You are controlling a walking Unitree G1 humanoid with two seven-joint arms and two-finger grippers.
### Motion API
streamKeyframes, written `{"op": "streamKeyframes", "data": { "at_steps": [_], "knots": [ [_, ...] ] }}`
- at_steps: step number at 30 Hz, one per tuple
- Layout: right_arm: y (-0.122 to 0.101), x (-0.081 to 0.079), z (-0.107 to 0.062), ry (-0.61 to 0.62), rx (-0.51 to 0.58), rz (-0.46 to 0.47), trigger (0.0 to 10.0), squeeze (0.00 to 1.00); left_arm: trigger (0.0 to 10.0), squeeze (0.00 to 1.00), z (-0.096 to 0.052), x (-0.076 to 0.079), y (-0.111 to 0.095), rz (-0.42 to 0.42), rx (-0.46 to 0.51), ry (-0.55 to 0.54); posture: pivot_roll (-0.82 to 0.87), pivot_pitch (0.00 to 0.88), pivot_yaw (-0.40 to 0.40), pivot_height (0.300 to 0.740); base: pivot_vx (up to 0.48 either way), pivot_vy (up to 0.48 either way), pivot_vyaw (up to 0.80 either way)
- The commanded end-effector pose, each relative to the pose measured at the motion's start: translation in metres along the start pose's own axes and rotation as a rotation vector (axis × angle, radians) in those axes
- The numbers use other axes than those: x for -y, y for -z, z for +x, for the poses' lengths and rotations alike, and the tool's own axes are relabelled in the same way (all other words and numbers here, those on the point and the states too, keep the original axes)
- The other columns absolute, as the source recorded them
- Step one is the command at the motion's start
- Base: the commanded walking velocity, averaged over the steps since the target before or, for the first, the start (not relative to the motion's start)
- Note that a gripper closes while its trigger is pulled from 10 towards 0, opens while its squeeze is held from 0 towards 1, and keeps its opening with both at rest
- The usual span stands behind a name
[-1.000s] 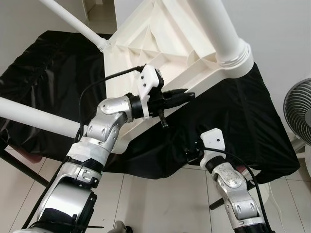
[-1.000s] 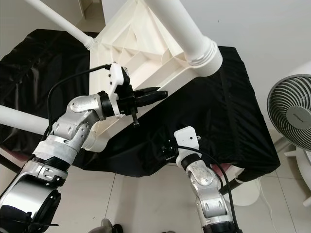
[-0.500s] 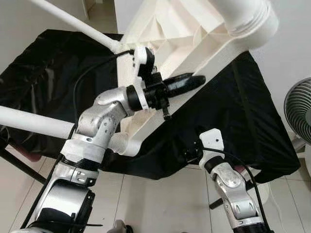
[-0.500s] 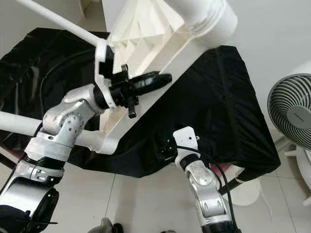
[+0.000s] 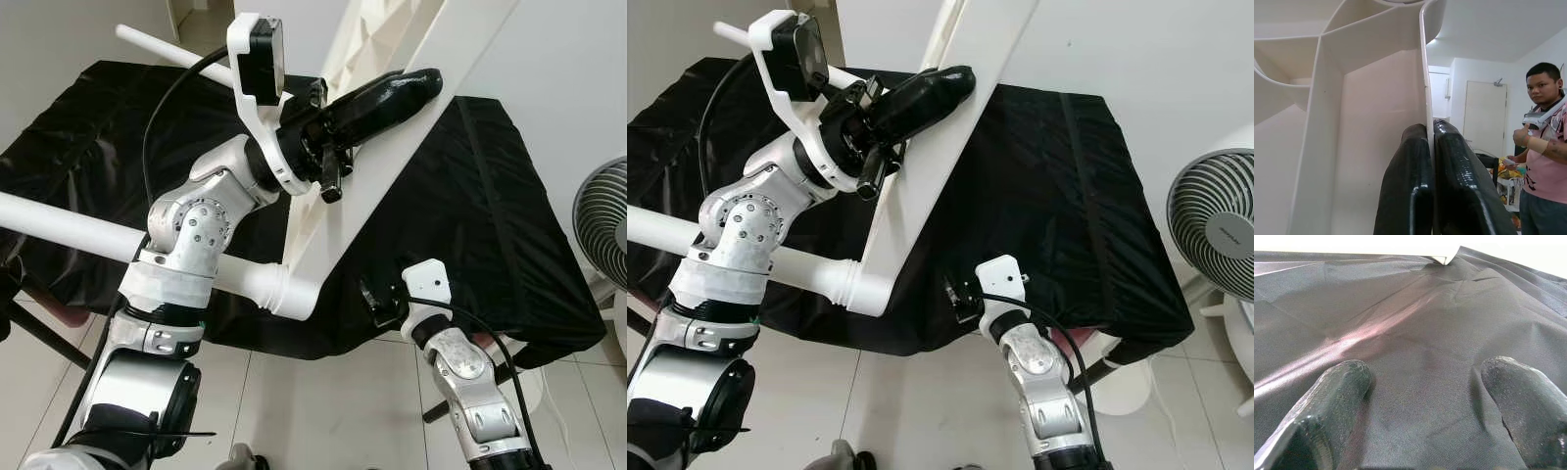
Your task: Building children table
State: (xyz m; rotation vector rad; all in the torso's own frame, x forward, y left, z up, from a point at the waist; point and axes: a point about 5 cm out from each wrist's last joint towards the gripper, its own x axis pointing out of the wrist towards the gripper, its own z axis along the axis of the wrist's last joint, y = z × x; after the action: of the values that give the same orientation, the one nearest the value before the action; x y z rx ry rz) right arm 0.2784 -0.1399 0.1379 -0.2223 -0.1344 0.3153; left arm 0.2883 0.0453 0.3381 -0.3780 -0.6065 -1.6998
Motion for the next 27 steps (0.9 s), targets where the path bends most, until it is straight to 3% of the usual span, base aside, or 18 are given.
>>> {"op": "streamKeyframes", "data": {
  "at_steps": [1, 3, 4, 5, 6, 8, 14, 24, 25, 26, 27],
  "knots": [
    [0.002, 0.0, -0.001, 0.002, -0.005, 0.003, 10.0, 0.0, 10.0, 0.0, 0.007, 0.006, -0.002, 0.081, -0.058, 0.143, -0.14, 0.1, 0.025, 0.74, 0.0, 0.0, 0.0],
    [0.002, 0.0, -0.001, 0.002, -0.005, 0.003, 10.0, 0.0, 10.0, 0.0, 0.005, 0.002, 0.001, 0.085, -0.077, 0.102, -0.14, 0.1, 0.025, 0.74, 0.0, 0.0, 0.0],
    [0.002, 0.0, -0.001, 0.003, -0.005, 0.003, 10.0, 0.0, 10.0, 0.31, 0.002, -0.007, 0.006, 0.107, -0.107, 0.008, -0.13, 0.102, 0.026, 0.74, 0.0, 0.0, 0.0],
    [0.002, 0.0, -0.001, 0.003, -0.005, 0.003, 10.0, 0.0, 10.0, 0.31, 0.0, -0.012, 0.009, 0.125, -0.127, -0.053, -0.13, 0.102, 0.026, 0.74, 0.0, 0.0, 0.0],
    [0.003, 0.0, -0.001, 0.002, -0.006, 0.003, 10.0, 0.0, 10.0, 0.98, -0.005, -0.02, 0.012, 0.134, -0.154, -0.135, -0.13, 0.103, 0.025, 0.74, 0.0, 0.0, 0.0],
    [0.003, -0.001, -0.001, 0.001, -0.006, 0.004, 10.0, 0.0, 10.0, 1.0, -0.01, -0.026, 0.015, 0.128, -0.174, -0.2, -0.13, 0.103, 0.024, 0.74, 0.0, 0.0, 0.0],
    [0.002, -0.002, 0.0, -0.005, -0.004, 0.006, 10.0, 0.0, 10.0, 1.0, -0.022, -0.033, 0.012, 0.11, -0.153, -0.285, -0.13, 0.101, 0.021, 0.74, 0.0, 0.0, 0.0],
    [-0.002, 0.0, 0.002, -0.005, 0.01, 0.005, 10.0, 0.0, 10.0, 1.0, -0.025, -0.042, 0.005, 0.126, -0.121, -0.363, -0.13, 0.099, 0.024, 0.74, 0.0, 0.0, 0.0],
    [-0.002, 0.003, 0.002, 0.002, 0.013, 0.002, 10.0, 0.0, 10.0, 0.8, -0.026, -0.042, 0.007, 0.128, -0.132, -0.362, -0.13, 0.099, 0.024, 0.74, 0.0, 0.0, 0.0],
    [-0.002, 0.007, 0.003, 0.01, 0.013, -0.006, 10.0, 0.0, 10.0, 0.0, -0.027, -0.042, 0.01, 0.126, -0.143, -0.354, -0.13, 0.1, 0.024, 0.74, 0.0, 0.0, 0.0],
    [-0.002, 0.007, 0.003, 0.01, 0.013, -0.006, 10.0, 0.0, 10.0, 0.0, -0.027, -0.042, 0.01, 0.126, -0.143, -0.354, -0.13, 0.1, 0.024, 0.74, 0.0, 0.0, 0.0]
  ]
}}
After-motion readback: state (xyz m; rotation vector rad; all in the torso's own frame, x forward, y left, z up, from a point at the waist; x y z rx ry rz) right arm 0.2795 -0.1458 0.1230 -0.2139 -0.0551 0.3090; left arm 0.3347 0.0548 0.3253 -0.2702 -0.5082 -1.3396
